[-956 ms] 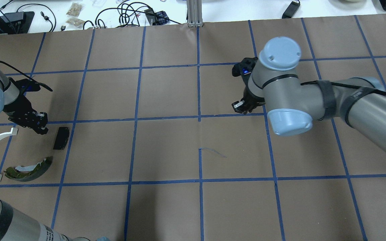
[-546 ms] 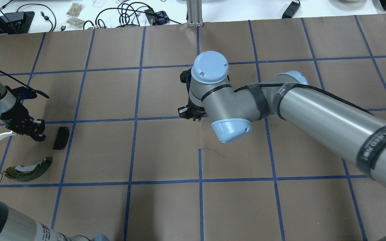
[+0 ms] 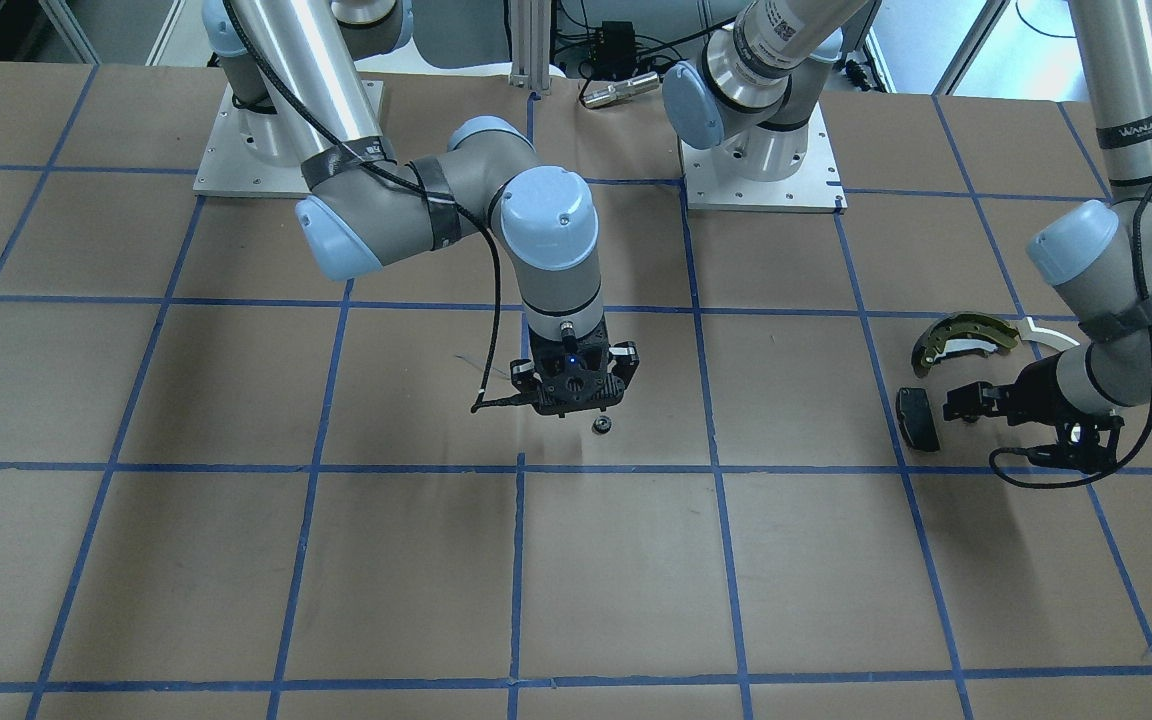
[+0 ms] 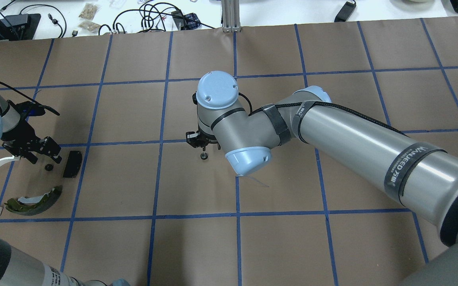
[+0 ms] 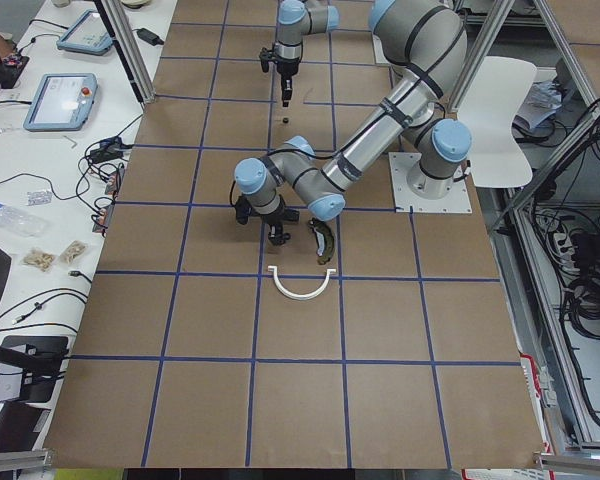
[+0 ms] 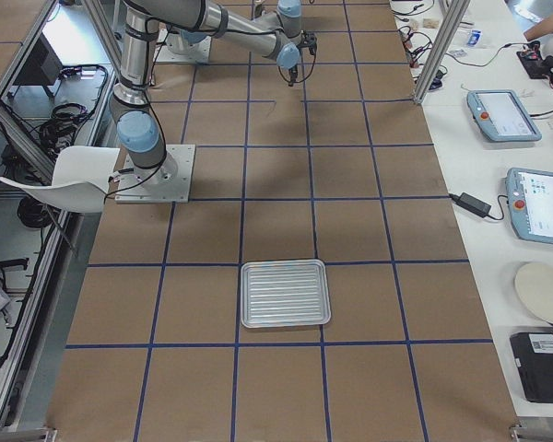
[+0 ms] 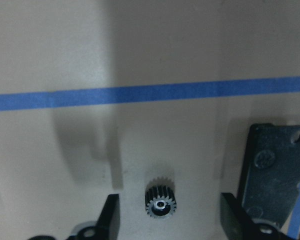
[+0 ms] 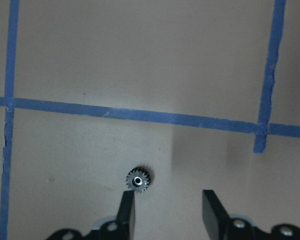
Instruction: Place bearing gear from tray to pile
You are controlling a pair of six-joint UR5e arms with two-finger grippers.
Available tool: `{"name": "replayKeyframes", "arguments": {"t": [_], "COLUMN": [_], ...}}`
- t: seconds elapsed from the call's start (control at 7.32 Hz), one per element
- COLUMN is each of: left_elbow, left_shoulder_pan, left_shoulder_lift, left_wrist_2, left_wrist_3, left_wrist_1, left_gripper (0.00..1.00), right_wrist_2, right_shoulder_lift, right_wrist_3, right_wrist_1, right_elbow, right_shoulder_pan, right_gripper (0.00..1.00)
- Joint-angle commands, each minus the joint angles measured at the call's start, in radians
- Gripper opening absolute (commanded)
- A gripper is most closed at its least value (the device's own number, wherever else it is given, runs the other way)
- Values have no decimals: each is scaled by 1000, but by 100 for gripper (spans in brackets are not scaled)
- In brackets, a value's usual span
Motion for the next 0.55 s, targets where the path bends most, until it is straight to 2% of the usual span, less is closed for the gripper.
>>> {"name": "replayKeyframes", "arguments": {"t": [0.0,0.27,0.41], "left_elbow": [33,72,82], "left_shoulder_pan": [-149,-264,-329], "left_shoulder_lift": [47,113,133], "left_wrist_2": [-2,-6,-8], "left_wrist_3": [-95,-264,-313], "left_wrist_1": [-11,-107,-115], "left_gripper": [100,100,100], "right_wrist_2": [-4,-16,-16], "right_shoulder_lift": [-71,-232,-307], "right_wrist_3": [-81,-318,-392], "right_wrist_1": [94,275,349], "right_elbow": [-8,-10,-24], "right_shoulder_pan": [-113,-297,-378], "right_gripper": [100,100,100]}}
